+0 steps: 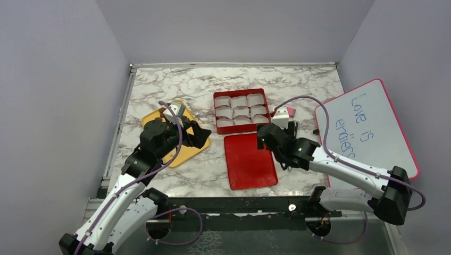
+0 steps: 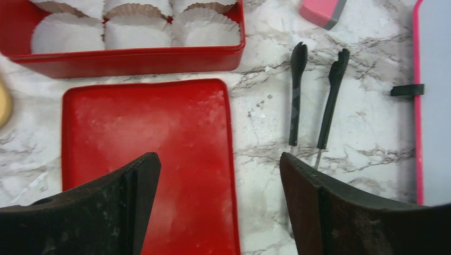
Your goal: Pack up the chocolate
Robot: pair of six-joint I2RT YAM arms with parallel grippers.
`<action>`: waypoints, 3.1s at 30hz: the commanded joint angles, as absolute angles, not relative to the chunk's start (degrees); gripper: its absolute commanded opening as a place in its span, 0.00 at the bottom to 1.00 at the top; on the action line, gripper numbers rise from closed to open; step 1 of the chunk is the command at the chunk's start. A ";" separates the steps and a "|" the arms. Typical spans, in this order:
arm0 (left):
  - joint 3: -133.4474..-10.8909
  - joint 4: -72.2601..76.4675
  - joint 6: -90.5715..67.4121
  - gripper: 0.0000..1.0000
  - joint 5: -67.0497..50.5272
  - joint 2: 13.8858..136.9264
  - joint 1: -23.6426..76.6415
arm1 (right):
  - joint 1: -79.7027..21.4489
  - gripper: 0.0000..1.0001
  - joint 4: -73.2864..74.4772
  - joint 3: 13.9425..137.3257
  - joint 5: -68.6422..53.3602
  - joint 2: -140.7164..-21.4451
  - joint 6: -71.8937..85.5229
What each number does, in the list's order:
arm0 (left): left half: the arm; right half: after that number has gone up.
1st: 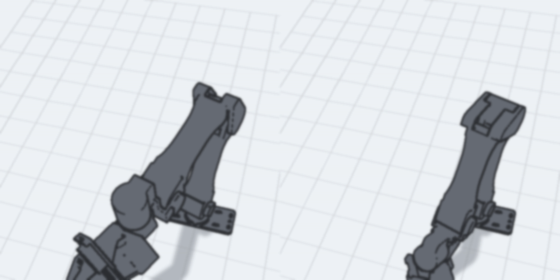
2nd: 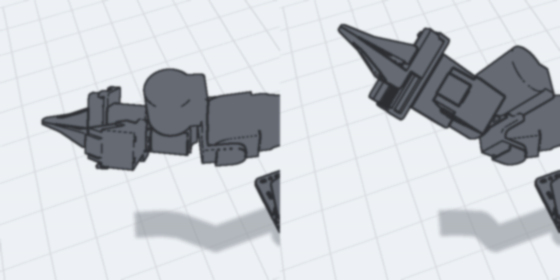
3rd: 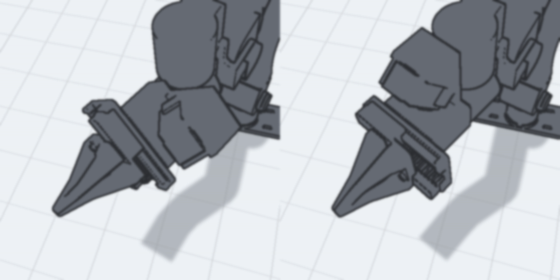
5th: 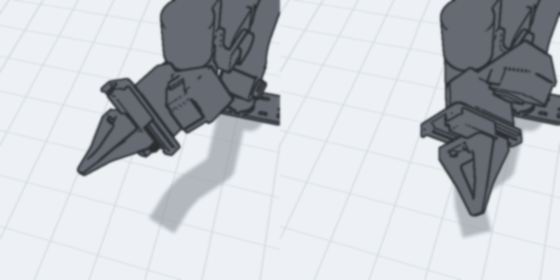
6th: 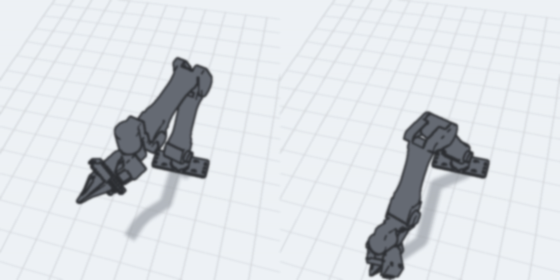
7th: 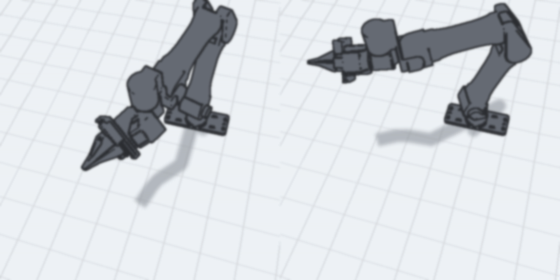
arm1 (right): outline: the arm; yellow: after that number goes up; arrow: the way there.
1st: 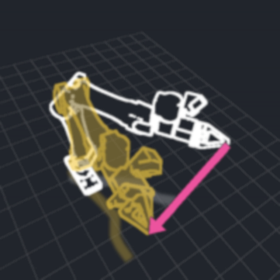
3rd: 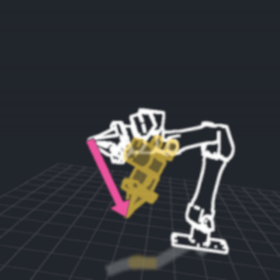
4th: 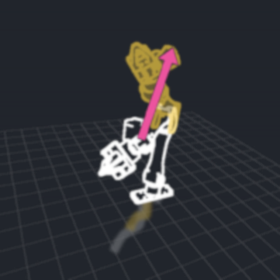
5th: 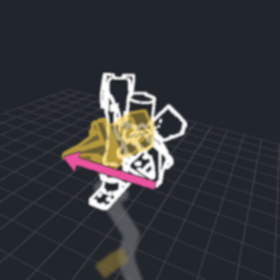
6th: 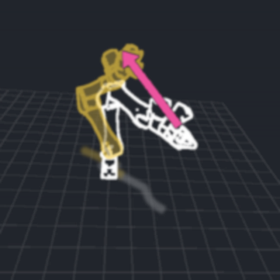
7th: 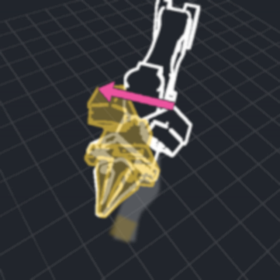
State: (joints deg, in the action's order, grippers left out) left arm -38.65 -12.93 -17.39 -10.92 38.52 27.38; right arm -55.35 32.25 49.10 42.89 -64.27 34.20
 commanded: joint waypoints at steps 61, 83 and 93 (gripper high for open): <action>-38.50 -17.35 -15.56 0.99 2.73 35.21 27.16 | -16.96 0.03 24.42 50.32 16.01 -85.82 23.17; -41.14 -24.38 -17.31 0.99 22.84 31.57 27.16 | -46.50 0.01 30.71 58.96 -4.41 -73.04 56.77; -41.31 -25.24 -17.74 0.99 26.26 29.81 27.16 | -62.45 0.01 21.14 64.25 -3.32 -89.18 70.61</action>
State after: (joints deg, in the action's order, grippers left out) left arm -39.75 -23.97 -17.17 23.31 30.37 27.38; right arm -58.06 25.28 58.72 -3.81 -82.91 63.31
